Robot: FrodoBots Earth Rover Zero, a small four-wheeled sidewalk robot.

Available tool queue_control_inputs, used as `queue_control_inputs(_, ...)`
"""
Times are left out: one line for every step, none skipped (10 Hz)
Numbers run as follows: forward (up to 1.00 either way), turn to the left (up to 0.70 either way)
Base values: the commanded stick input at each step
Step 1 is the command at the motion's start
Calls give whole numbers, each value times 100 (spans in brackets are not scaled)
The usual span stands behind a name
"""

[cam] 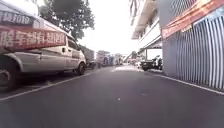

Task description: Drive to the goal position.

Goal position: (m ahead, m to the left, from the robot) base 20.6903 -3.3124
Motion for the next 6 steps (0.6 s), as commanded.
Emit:
queue_control_inputs(70,-10)
queue_control_inputs(70,0)
queue_control_inputs(70,0)
queue_control_inputs(70,0)
queue_control_inputs(70,0)
queue_control_inputs(70,0)
